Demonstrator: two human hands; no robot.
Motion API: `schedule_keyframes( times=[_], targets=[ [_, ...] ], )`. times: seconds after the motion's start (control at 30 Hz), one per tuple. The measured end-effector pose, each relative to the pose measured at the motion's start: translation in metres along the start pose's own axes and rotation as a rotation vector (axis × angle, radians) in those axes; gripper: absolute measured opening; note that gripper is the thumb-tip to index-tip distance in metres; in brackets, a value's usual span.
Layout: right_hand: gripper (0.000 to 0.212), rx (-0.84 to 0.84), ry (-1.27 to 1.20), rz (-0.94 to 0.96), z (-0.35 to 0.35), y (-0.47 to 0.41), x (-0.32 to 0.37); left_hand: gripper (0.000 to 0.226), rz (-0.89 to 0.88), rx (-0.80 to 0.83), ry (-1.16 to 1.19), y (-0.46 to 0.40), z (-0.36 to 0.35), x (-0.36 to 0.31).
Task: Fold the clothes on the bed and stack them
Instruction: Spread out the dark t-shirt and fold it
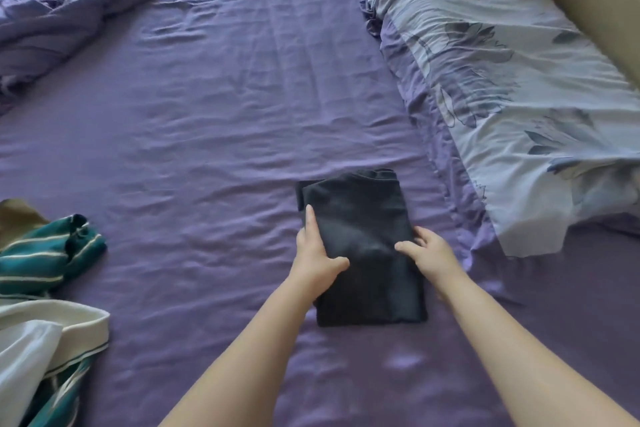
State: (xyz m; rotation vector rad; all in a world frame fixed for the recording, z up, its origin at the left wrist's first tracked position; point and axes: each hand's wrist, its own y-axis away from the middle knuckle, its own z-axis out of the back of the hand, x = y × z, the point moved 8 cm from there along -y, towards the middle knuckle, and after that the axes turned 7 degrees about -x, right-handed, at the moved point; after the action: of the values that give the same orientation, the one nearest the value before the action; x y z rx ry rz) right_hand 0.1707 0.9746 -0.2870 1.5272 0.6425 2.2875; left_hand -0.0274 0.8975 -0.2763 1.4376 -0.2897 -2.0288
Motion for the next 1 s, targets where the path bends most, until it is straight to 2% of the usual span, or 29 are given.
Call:
schedule_keyframes(
  times=[0.1, 0.2, 0.23, 0.33, 0.4, 0.5, 0.57, 0.6, 0.67, 0.73, 0.8, 0.87, 1.0],
  targets=[
    [0.032, -0.145, 0.346, 0.090, 0.004, -0.010, 0.001, 0.112, 0.079, -0.101, 0.100, -0.006, 0.006, 0.006],
    [0.023, -0.185, 0.491, 0.270, -0.001, -0.009, 0.015, 0.074, 0.093, -0.081, 0.164, -0.008, 0.003, 0.003],
    [0.023, -0.204, 0.493, 0.319, -0.001, -0.007, 0.021, 0.072, 0.043, -0.097, 0.159, -0.007, 0.003, -0.002],
    [0.026, -0.267, 0.487, 0.447, 0.006, -0.001, 0.037, 0.095, -0.130, -0.136, 0.097, -0.005, 0.007, -0.022],
    [0.026, -0.277, 0.496, 0.474, 0.008, 0.000, 0.044, 0.098, -0.195, -0.164, 0.052, -0.004, 0.007, -0.031],
    [0.032, -0.272, 0.585, 0.446, 0.007, -0.004, 0.045, 0.096, -0.166, -0.254, -0.151, -0.002, 0.006, -0.031],
    [0.039, -0.305, 0.687, 0.483, 0.004, -0.001, 0.046, 0.090, -0.160, -0.391, -0.479, 0.005, 0.008, -0.032],
    [0.043, -0.319, 0.745, 0.542, 0.001, 0.003, 0.048, 0.086, -0.251, -0.447, -0.620, 0.009, 0.004, -0.039],
    [0.049, -0.317, 0.843, 0.679, -0.010, 0.011, 0.051, 0.075, -0.503, -0.400, -0.800, 0.014, -0.019, -0.051],
    [0.055, -0.206, 0.941, 0.692, -0.025, 0.009, 0.041, 0.066, -0.585, -0.252, -0.951, 0.006, -0.038, -0.042],
    [0.062, -0.110, 1.027, 0.616, -0.031, -0.004, 0.022, 0.069, -0.504, -0.201, -1.030, -0.010, -0.035, -0.022],
    [0.066, -0.091, 1.111, 0.596, -0.031, -0.013, 0.006, 0.075, -0.486, -0.210, -1.052, -0.018, -0.032, -0.008],
    [0.072, -0.205, 1.074, 0.666, -0.033, -0.015, 0.001, 0.075, -0.523, -0.242, -1.006, -0.026, -0.037, 0.007]
  ],
)
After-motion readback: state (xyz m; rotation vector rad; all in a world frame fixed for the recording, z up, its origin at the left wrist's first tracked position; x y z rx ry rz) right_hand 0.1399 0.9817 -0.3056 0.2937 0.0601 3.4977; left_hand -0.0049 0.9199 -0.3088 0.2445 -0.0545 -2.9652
